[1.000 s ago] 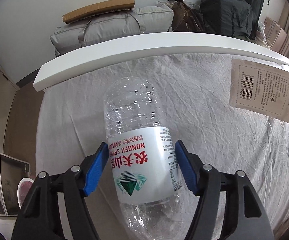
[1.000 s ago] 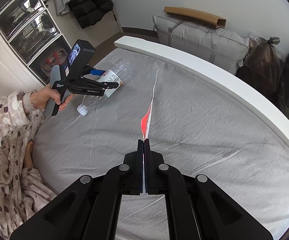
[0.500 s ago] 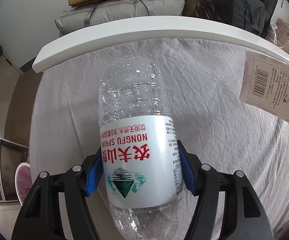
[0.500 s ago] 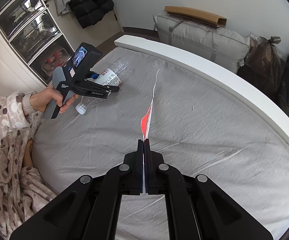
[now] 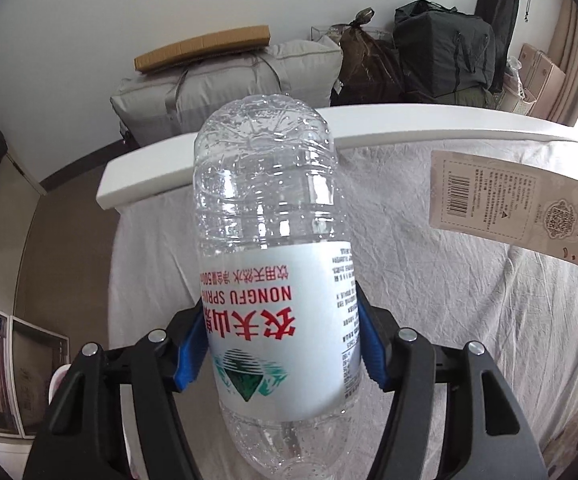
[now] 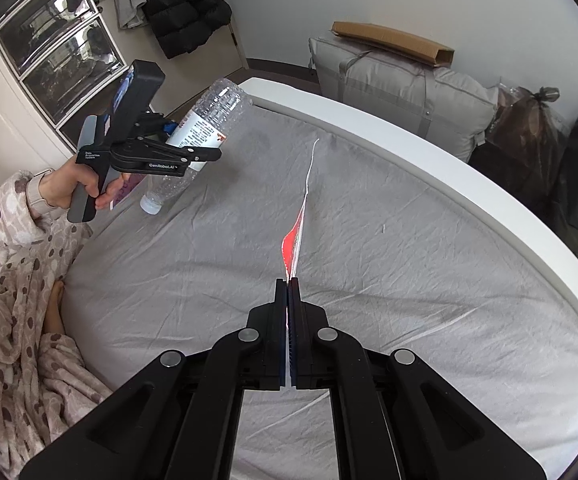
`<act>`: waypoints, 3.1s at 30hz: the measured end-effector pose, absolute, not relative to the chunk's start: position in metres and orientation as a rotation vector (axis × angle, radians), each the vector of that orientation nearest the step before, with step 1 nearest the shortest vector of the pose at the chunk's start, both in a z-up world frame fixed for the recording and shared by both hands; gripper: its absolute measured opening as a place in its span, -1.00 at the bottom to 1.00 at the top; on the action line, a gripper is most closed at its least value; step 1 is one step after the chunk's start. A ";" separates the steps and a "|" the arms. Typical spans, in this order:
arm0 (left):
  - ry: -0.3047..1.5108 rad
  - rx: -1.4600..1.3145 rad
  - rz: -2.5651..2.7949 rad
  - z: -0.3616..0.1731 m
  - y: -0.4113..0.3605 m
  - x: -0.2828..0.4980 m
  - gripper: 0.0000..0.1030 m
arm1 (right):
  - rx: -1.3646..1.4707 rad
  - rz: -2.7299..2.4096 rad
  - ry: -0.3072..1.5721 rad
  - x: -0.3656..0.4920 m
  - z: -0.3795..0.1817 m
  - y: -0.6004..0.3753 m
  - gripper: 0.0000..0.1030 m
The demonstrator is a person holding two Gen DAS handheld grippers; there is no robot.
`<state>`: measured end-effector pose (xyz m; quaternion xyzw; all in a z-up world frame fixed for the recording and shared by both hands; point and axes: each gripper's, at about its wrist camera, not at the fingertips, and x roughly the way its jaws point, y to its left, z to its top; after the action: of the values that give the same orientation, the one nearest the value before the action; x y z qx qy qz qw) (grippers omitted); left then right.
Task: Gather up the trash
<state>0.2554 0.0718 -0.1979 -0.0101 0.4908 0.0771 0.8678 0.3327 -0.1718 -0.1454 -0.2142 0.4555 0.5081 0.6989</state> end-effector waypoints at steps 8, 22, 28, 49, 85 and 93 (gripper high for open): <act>0.881 0.017 0.172 -0.128 0.076 0.202 0.22 | -0.516 1.137 0.947 0.310 -0.116 -0.167 -1.00; 0.735 -0.010 0.326 -0.053 0.142 0.078 0.23 | -0.650 1.233 0.806 0.246 -0.053 -0.093 -1.00; 0.707 -0.066 0.424 -0.037 0.204 0.018 0.23 | -0.715 1.319 0.764 0.215 -0.041 -0.025 -1.00; 0.839 -0.309 0.585 -0.165 0.428 -0.103 0.23 | -0.907 1.575 0.815 0.114 -0.104 0.245 -1.00; 1.142 -0.311 0.258 -0.350 0.495 -0.077 0.90 | -1.131 1.667 0.926 0.075 -0.217 0.370 0.18; 1.090 -0.131 0.323 -0.248 0.475 -0.100 0.90 | -1.084 1.678 0.796 0.079 -0.183 0.349 0.63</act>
<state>-0.1002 0.4746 -0.2479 -0.0620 0.5157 0.1529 0.8408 0.0794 0.3489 -0.1828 -0.4433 0.3255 0.6864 0.4757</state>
